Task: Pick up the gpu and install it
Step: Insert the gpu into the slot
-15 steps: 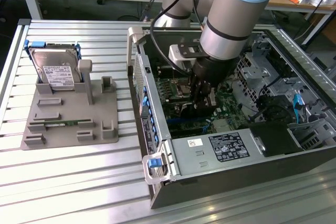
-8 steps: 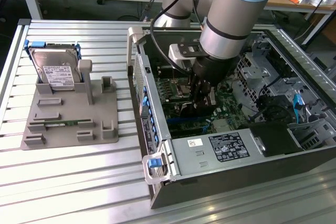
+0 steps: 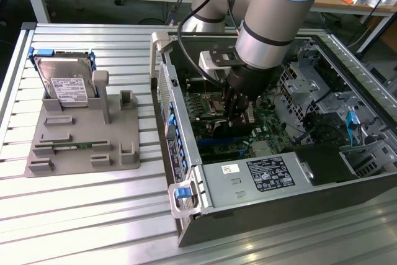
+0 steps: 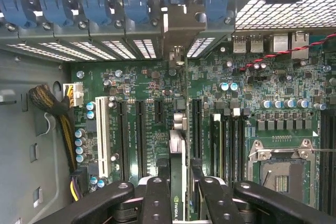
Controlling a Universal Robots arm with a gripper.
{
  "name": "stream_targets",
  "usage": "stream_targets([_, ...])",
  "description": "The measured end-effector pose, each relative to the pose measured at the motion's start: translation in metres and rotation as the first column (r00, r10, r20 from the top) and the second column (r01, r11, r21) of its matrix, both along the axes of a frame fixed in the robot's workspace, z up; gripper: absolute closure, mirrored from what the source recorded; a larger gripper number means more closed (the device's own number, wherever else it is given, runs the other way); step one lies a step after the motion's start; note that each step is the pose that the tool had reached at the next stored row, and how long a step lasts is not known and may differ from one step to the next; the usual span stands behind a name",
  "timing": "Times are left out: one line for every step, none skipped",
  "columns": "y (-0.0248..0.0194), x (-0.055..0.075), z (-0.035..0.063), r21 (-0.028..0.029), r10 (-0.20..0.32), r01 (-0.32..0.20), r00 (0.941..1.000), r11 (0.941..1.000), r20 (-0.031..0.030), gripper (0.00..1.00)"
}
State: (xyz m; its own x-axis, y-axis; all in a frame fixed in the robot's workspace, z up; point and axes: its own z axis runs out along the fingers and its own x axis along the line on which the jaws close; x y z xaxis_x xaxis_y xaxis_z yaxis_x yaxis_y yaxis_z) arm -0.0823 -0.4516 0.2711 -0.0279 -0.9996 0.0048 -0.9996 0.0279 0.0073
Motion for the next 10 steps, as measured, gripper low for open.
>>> stream_targets([0.0, 0.0, 0.0, -0.0001, 0.0, 0.0, 1.0, 1.0, 0.0, 0.74])
stream_targets([0.0, 0.0, 0.0, -0.0001, 0.0, 0.0, 1.0, 1.0, 0.0, 0.74])
stream_targets([0.0, 0.0, 0.0, -0.0001, 0.0, 0.0, 1.0, 1.0, 0.0, 0.74])
stream_targets([0.0, 0.0, -0.0003, 0.0, 0.0, 0.0, 1.0, 1.0, 0.0, 0.74])
stream_targets([0.0001, 0.0, -0.0006, 0.0, 0.0, 0.0, 1.0, 1.0, 0.0, 0.74])
stream_targets([0.0001, 0.0, -0.0011, 0.0, 0.0, 0.0, 1.0, 1.0, 0.0, 0.74])
stream_targets([0.0, 0.0, -0.0013, -0.0001, 0.0, 0.0, 1.0, 1.0, -0.0001, 0.74])
stream_targets([0.0, 0.0, -0.0017, 0.0, 0.0, 0.0, 1.0, 1.0, 0.0, 0.74])
stream_targets([0.0, 0.0, -0.0023, 0.0, 0.0, 0.0, 1.0, 1.0, 0.0, 0.74])
stream_targets([0.0, 0.0, -0.0031, 0.0, 0.0, 0.0, 1.0, 1.0, 0.0, 0.74])
